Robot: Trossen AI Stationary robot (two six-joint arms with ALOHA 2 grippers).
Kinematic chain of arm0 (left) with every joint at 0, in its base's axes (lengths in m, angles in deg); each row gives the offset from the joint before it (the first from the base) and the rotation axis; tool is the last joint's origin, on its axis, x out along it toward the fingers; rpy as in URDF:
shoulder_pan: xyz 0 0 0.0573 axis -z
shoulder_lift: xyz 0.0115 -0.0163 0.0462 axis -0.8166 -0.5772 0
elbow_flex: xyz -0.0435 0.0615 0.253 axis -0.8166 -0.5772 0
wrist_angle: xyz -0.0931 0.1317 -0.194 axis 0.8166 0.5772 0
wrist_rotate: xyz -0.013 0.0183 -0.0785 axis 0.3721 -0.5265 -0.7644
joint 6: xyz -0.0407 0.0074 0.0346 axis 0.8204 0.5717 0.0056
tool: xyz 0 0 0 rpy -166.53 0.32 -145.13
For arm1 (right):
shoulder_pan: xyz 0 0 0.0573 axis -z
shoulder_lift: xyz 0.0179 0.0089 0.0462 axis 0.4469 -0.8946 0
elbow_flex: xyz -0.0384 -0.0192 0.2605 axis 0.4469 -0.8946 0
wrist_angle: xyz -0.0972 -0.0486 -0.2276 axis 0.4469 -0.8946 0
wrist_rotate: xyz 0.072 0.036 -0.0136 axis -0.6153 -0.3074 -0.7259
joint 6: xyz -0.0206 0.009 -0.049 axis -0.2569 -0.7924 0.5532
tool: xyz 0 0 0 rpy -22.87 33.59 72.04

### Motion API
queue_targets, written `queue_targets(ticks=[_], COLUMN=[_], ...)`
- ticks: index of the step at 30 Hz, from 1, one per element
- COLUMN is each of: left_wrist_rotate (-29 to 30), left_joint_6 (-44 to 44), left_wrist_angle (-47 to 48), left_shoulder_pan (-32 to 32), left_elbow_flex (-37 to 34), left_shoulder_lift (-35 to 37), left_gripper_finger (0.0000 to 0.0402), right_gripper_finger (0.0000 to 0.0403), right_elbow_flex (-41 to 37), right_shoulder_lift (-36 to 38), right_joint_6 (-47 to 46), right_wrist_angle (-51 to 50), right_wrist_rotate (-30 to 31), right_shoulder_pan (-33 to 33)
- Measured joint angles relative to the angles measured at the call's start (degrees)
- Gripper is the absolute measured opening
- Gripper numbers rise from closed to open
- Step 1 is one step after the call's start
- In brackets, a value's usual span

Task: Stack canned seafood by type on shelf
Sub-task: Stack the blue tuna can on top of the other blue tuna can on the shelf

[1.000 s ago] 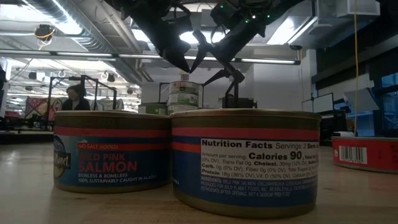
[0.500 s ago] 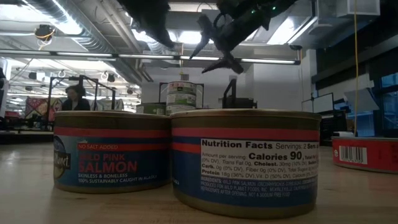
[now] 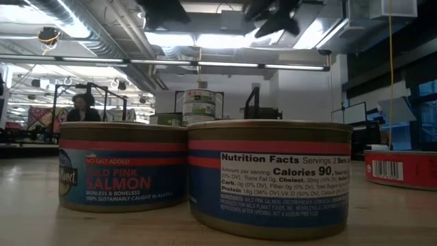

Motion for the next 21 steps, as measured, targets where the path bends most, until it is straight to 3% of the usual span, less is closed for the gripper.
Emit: queue_targets(ticks=[7, 14, 21], left_wrist_rotate=[-0.3, -0.4, -3.3], left_joint_6=[0.2, -1.6, 2.9], left_wrist_angle=[-4.0, -12.5, -12.7], left_shoulder_pan=[4.9, 8.2, 10.9], left_elbow_flex=[0.0, 0.0, 0.0], left_shoulder_lift=[-2.3, -7.3, -12.0], left_gripper_finger=[0.0000, 0.0004, 0.0066], right_gripper_finger=[0.0241, 0.0241, 0.0241], right_elbow_flex=[0.0, -0.1, -1.8], right_shoulder_lift=[4.1, 4.1, 3.4], right_joint_6=[1.6, -1.6, -6.1], right_wrist_angle=[-11.5, -22.2, -18.8], right_wrist_rotate=[5.9, 15.6, 17.7], right_shoulder_pan=[-14.9, -29.6, -38.7])
